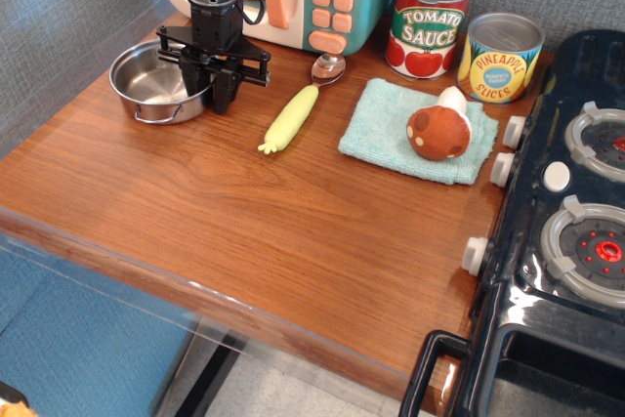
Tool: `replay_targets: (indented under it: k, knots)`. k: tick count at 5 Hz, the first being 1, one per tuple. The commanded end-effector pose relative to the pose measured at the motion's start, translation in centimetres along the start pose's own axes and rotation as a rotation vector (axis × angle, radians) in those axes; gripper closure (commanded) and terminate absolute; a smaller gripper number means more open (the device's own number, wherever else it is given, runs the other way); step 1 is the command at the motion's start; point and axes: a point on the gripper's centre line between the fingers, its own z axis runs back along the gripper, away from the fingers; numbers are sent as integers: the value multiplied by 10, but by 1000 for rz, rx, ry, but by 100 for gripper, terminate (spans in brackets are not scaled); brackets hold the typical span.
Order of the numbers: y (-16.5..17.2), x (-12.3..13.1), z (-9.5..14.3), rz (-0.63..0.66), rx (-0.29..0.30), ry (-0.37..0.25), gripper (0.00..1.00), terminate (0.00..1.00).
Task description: Move pot to left of spoon.
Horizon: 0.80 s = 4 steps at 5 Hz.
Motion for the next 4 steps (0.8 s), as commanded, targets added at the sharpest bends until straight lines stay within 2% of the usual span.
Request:
replay_targets:
  k: [1, 3, 4]
  knots:
    - [5, -1, 60, -84, 24, -119, 0, 0]
    - [-3, -6, 79, -118, 34, -147, 0, 0]
    - [-9, -10, 71, -58, -32, -142, 0, 0]
